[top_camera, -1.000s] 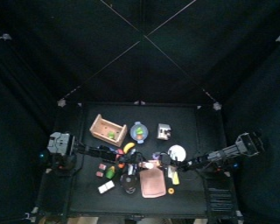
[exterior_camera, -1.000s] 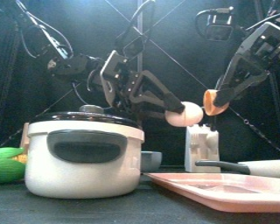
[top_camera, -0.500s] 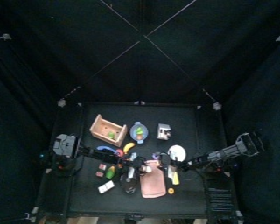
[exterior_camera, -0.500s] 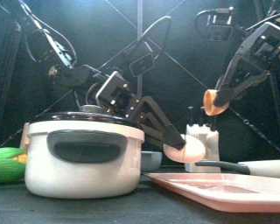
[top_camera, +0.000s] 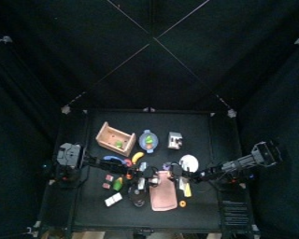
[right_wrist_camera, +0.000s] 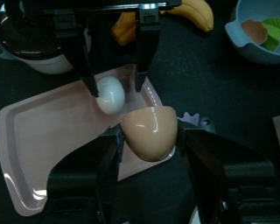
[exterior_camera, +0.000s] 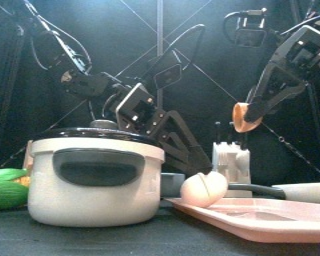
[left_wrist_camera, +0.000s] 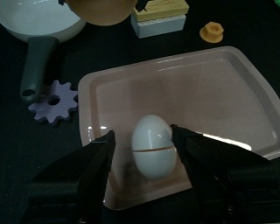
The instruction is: Drop egg
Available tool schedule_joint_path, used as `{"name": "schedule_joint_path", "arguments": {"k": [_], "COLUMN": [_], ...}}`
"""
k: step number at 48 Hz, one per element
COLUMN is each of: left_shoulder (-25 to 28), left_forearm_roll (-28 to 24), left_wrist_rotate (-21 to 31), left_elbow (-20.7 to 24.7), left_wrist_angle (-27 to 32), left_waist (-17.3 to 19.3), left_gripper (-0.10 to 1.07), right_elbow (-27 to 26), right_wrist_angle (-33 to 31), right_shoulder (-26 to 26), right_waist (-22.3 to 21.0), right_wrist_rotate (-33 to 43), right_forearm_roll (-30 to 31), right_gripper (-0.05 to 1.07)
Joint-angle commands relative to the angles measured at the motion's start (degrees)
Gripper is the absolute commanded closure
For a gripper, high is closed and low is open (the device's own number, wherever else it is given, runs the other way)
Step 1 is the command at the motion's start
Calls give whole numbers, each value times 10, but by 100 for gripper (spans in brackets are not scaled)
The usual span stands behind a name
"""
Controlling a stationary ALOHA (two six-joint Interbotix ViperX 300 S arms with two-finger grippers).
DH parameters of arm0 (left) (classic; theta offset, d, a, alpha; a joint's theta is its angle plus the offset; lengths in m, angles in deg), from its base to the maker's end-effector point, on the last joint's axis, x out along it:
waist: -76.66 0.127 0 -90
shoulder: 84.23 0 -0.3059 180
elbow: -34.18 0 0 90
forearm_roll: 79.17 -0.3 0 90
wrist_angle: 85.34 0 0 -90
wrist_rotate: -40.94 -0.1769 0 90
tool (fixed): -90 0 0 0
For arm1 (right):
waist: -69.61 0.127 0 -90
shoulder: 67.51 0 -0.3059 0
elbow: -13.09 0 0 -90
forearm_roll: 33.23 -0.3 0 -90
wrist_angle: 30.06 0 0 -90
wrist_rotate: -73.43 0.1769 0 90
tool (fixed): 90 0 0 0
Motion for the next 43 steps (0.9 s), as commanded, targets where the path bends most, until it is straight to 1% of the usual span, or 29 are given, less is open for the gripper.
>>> {"name": "schedule_joint_path", "arguments": {"k": [1, 8, 19, 43], "left_shoulder": [-16, -25, -53, -57], "left_forearm_roll": [0, 1, 14, 19], "left_wrist_rotate": [-2, -1, 0, 0], "left_elbow": [11, 12, 4, 3], "left_wrist_angle": [-2, -2, -4, -4], "left_waist": [1, 2, 3, 4], "left_gripper": [7, 6, 6, 6], "right_elbow": [-11, -9, -9, -9], "right_wrist_angle": [1, 1, 1, 1], "right_shoulder": [-9, -8, -8, -8], "right_waist": [-1, -1, -1, -1], "right_wrist_rotate": [0, 0, 0, 0], "right_forearm_roll": [3, 0, 2, 2], "right_gripper": [40, 39, 39, 40]}}
